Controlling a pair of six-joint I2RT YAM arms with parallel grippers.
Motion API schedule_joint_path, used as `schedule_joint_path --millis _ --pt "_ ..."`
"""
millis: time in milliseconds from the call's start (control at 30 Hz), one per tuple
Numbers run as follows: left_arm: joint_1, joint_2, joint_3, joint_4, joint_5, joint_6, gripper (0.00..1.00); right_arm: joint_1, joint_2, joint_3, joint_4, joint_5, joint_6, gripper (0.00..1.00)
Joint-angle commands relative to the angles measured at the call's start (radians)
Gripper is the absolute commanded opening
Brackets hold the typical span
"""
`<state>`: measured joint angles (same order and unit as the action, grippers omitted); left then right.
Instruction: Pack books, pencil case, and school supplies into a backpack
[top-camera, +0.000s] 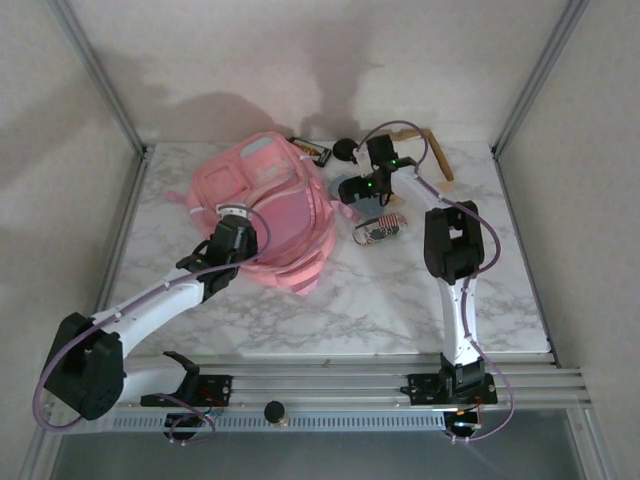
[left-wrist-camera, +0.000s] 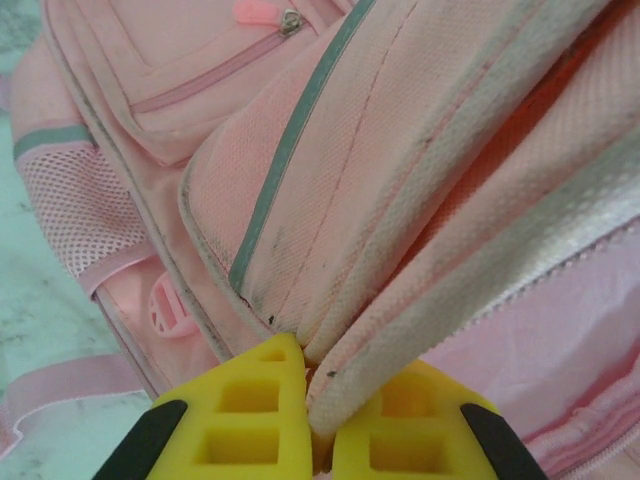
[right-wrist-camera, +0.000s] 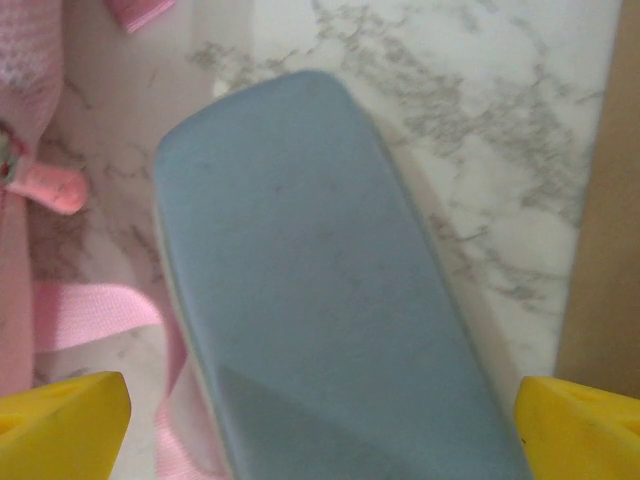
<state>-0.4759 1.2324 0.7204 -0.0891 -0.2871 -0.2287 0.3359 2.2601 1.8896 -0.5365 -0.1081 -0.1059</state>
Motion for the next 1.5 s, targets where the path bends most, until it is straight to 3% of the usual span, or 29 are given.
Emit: schedule_joint_path --millis 0,367,533,667,800,900,1067,1467 --pt "-0.017 -0.055 0.024 -0.063 0.028 -0.104 0.0 -0.015 0.041 0.055 -0.074 0.017 -0.054 0.99" --pt "-0.026 -0.081 0.033 -0.088 0.071 -0.13 0.0 -0.001 0.124 0.091 -0.147 0.067 -0.041 0.99" --pt "-0.026 -0.062 0.048 -0.094 0.06 -0.145 0.0 0.031 0.033 0.002 -0.077 0.13 -0.02 0.99" --pt "-0.026 -0.062 0.047 -0.091 0.059 -0.145 0.0 0.037 0.002 0.057 -0.095 0.2 0.024 0.99" --pt "-0.027 -0.078 0.038 -0.081 0.055 -0.148 0.0 0.049 0.021 0.08 -0.106 0.161 0.022 0.99" --pt "-0.027 -0.085 0.038 -0.086 0.047 -0.151 0.0 0.079 0.035 0.106 -0.118 0.199 0.004 0.99" --pt "-0.027 -0.091 0.043 -0.098 0.043 -0.146 0.0 0.041 0.103 0.205 -0.169 0.119 0.044 0.98" --pt "-0.027 -0.103 0.034 -0.094 0.05 -0.149 0.0 0.042 0.257 0.364 -0.225 0.11 0.058 0.99"
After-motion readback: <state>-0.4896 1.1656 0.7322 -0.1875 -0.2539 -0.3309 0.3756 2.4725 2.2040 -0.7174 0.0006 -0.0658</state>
